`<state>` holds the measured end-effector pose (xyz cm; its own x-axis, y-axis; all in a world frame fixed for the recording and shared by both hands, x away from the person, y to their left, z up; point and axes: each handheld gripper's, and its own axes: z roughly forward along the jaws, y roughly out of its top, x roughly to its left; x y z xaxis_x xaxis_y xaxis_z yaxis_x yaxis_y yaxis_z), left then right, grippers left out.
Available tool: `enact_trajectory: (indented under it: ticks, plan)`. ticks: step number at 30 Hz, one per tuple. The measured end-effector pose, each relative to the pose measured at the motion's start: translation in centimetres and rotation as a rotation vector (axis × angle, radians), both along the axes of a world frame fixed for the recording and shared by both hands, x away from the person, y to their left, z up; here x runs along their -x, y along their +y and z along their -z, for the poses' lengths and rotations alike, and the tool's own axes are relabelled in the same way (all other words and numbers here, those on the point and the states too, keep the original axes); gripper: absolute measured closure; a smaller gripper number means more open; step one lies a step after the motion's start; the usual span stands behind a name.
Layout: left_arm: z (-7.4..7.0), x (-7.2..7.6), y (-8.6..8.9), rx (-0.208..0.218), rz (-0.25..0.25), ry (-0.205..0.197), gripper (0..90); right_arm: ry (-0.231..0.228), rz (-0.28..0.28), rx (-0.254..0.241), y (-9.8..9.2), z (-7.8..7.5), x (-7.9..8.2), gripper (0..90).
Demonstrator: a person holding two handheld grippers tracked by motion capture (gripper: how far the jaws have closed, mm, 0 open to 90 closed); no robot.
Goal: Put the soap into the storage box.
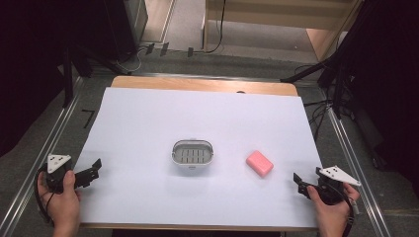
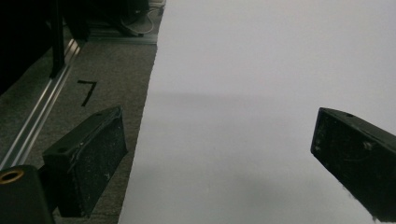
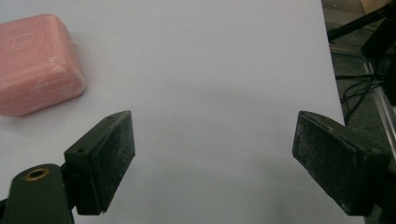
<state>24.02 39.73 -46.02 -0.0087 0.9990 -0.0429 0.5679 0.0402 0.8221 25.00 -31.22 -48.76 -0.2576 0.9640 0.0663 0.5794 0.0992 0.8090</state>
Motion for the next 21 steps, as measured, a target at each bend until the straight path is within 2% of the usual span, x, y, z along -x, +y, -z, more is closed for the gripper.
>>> enact_trajectory:
  ticks: [3, 4, 6, 7, 10, 11, 14, 16, 19, 21]
  plan:
    - [0.1, -0.1, -0.1, -0.010, -0.002, 0.010, 4.1, 0.022, -0.022, -0.032, -0.1, -0.1, -0.1, 16.7]
    - [0.1, -0.2, -0.3, -0.029, -0.003, 0.017, 4.1, 0.032, -0.021, -0.043, -0.1, -0.2, -0.2, 19.4]
    - [0.1, -0.2, -0.4, -0.040, -0.004, 0.018, 4.0, 0.032, -0.028, -0.045, -0.1, -0.3, -0.2, 23.0]
    - [0.1, -0.2, -0.5, -0.051, 0.000, 0.018, 4.1, 0.032, -0.023, -0.033, 0.1, -0.6, -0.2, 29.1]
    - [0.1, -0.1, -0.4, -0.045, 0.005, 0.019, 4.1, 0.026, -0.034, -0.021, 0.3, -1.1, -0.4, 32.2]
    - [0.1, -0.1, -0.4, -0.034, 0.000, 0.011, 4.0, 0.026, -0.056, -0.016, 0.6, -1.5, -0.7, 36.2]
    - [0.1, 0.0, -0.4, -0.041, -0.005, 0.003, 4.1, 0.039, -0.095, 0.013, 1.0, -2.2, -1.3, 39.4]
    - [0.0, 0.1, -0.5, -0.052, -0.004, -0.004, 4.0, 0.045, -0.157, 0.007, 1.0, -2.5, -1.8, 38.6]
    - [0.0, 0.4, -0.5, -0.050, -0.008, -0.033, 3.1, 0.059, -0.158, 0.072, 1.7, -2.9, -2.2, 34.3]
    - [0.0, 0.5, -0.4, -0.036, 0.002, -0.043, 2.7, 0.079, -0.172, 0.068, 2.0, -3.2, -2.4, 35.3]
